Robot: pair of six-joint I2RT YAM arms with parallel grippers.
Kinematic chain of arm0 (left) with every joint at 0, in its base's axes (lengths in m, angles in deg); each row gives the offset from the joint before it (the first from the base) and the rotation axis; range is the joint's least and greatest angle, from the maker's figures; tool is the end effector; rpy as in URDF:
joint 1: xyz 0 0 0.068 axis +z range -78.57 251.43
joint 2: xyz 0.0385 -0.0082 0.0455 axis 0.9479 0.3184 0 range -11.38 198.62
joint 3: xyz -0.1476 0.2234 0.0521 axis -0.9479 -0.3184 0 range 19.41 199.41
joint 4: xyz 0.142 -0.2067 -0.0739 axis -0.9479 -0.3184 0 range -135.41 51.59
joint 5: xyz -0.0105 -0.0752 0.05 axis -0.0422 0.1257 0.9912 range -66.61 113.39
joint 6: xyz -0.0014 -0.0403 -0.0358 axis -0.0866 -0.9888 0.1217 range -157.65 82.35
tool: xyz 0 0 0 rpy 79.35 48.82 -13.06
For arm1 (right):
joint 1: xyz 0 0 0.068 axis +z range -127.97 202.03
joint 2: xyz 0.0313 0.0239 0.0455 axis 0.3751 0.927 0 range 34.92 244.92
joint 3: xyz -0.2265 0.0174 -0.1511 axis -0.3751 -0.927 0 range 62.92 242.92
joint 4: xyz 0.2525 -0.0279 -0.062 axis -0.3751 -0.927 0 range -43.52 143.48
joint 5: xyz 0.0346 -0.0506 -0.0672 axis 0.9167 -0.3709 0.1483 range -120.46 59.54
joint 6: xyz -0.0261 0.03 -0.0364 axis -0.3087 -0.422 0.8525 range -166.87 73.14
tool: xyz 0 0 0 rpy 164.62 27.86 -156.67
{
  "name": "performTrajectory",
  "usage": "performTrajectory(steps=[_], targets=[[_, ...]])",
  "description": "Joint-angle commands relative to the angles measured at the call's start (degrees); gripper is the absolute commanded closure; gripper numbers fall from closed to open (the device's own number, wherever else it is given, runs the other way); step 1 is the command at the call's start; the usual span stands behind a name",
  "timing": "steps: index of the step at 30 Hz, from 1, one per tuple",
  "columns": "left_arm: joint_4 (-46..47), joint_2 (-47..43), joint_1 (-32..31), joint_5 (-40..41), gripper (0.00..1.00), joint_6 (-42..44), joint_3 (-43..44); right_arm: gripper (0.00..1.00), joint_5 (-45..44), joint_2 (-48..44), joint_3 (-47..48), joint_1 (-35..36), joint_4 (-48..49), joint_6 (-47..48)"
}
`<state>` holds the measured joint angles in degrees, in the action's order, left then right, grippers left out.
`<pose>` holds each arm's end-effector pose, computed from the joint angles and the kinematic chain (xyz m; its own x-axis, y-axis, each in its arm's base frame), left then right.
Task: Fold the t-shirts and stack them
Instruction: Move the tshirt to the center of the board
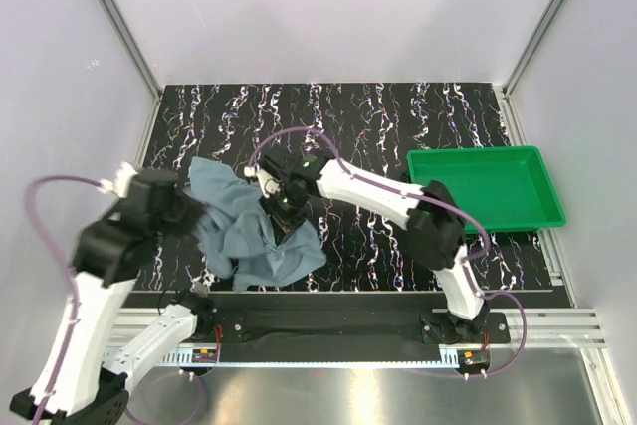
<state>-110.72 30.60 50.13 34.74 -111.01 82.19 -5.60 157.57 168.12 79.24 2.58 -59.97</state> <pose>0.0951 -0.0296 0.3479 -0.4407 -0.8364 -0.3258 -0.6294 0.5467 -0.5522 0.2331 0.3894 0.2207 -0.6822 -0.6792 -0.2710 -0.7107 0.5286 0.4642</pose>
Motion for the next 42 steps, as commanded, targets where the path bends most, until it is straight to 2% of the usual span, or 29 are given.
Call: performTrajectory(steps=[1, 3, 4, 5, 8, 9, 11, 12, 15, 17, 18, 22, 23, 25, 26, 27, 29, 30, 31, 32, 33, 34, 35, 36, 37, 38, 40, 41, 42], targets=[[-3.3, 2.3, 0.3, 20.4, 1.00, 14.7, 17.6, 1.00, 0.1, -10.8, 7.5, 0.4, -10.2, 4.1], [-0.5, 4.0, 0.3, 24.4, 1.00, 20.4, 28.7, 1.00, 7.1, -10.9, 14.8, 0.3, -13.9, 4.8], [4.6, 4.3, 0.3, 25.0, 1.00, 27.4, 31.5, 1.00, 10.7, -10.5, 17.6, 0.4, -16.5, 4.6], [7.1, 4.4, 0.3, 25.6, 1.00, 30.9, 36.7, 1.00, 19.0, -12.0, 19.4, 0.4, -15.2, 3.4], [18.3, 5.0, 0.3, 27.8, 1.00, 42.4, 43.4, 1.00, 30.8, -15.5, 22.7, 1.5, -7.7, -1.8], [25.0, 5.0, 0.3, 27.8, 1.00, 45.6, 44.4, 1.00, 32.4, -15.9, 24.8, 1.9, -7.5, -2.0], [32.4, 5.6, 0.3, 28.7, 1.00, 53.3, 45.2, 1.00, 36.5, -17.5, 28.6, 2.1, -6.4, -2.9], [40.4, 6.1, 0.3, 29.0, 1.00, 55.6, 44.9, 1.00, 37.2, -18.4, 28.8, 2.0, -5.6, -3.2], [52.6, 10.0, 0.3, 28.4, 1.00, 66.4, 44.8, 1.00, 34.9, -21.9, 27.2, 1.5, -4.1, -3.9], [56.6, 15.0, 0.3, 27.5, 1.00, 68.2, 44.4, 1.00, 32.1, -24.1, 23.9, -0.9, -5.1, -4.6], [61.8, 16.4, 0.3, 26.4, 1.00, 68.6, 43.5, 1.00, 30.2, -25.0, 22.3, -2.0, -4.7, -5.4], [72.2, 25.2, 0.3, 20.1, 1.00, 64.6, 35.8, 1.00, 11.4, -32.1, 10.0, -11.6, 0.4, -15.7], [74.4, 27.4, 0.3, 17.5, 1.00, 63.2, 35.1, 1.00, 7.9, -36.1, 1.9, -13.6, 2.9, -17.5], [80.0, 34.9, 0.3, 14.5, 1.00, 60.7, 33.2, 1.00, 5.6, -39.4, -5.9, -20.4, 10.5, -20.9], [80.8, 38.3, 0.3, 12.8, 1.00, 59.4, 33.5, 1.00, 3.8, -41.1, -11.4, -22.6, 12.2, -21.8], [81.1, 44.8, 0.3, 11.9, 1.00, 58.7, 34.3, 1.00, 2.7, -41.1, -13.3, -26.2, 13.4, -22.2], [81.0, 53.0, 0.3, 9.0, 1.00, 57.8, 38.9, 1.00, -1.4, -39.3, -17.6, -28.8, 14.0, -22.1], [78.2, 62.3, 0.9, 7.6, 0.90, 55.4, 41.3, 0.99, -2.0, -38.2, -18.9, -31.2, 15.2, -22.3], [76.3, 67.3, 1.3, 4.9, 0.70, 55.3, 45.1, 0.81, -3.0, -36.9, -19.8, -32.3, 14.8, -22.1], [72.5, 72.7, 1.3, 5.9, 0.40, 54.8, 56.6, 0.74, -5.6, -33.4, -19.1, -33.3, 13.2, -21.7], [60.2, 79.3, 1.9, 5.4, 0.32, 52.2, 65.5, 0.68, -7.4, -31.7, -18.5, -33.9, 10.8, -19.0], [54.4, 89.6, 2.4, 2.8, 0.32, 51.9, 73.7, 0.52, -10.2, -29.9, -17.2, -34.2, 7.9, -17.8], [48.9, 94.0, 2.3, 3.8, 0.29, 51.6, 80.8, 0.45, -15.6, -26.2, -12.8, -34.4, 4.6, -16.9], [40.8, 96.3, 2.2, 4.3, 0.24, 51.1, 90.7, 0.40, -15.8, -24.3, -10.4, -34.5, -0.9, -13.4], [38.8, 94.9, 2.1, 4.2, 0.23, 51.5, 91.1, 0.36, -18.5, -21.2, -5.9, -34.5, -4.6, -12.3], [38.2, 91.6, 2.0, 6.5, 0.23, 51.9, 87.5, 0.33, -19.6, -20.7, -5.2, -34.5, -6.7, -12.2], [43.4, 80.9, 2.0, 7.7, 0.22, 51.5, 64.7, 0.28, -17.6, -21.2, -6.5, -34.5, -7.5, -11.0], [46.0, 70.9, 2.2, 7.5, 0.21, 50.5, 57.4, 0.28, -16.7, -22.3, -8.3, -33.8, -7.3, -10.8], [47.0, 66.1, 2.5, 7.6, 0.22, 48.6, 52.1, 0.27, -16.2, -23.1, -10.0, -33.4, -5.5, -10.2]])
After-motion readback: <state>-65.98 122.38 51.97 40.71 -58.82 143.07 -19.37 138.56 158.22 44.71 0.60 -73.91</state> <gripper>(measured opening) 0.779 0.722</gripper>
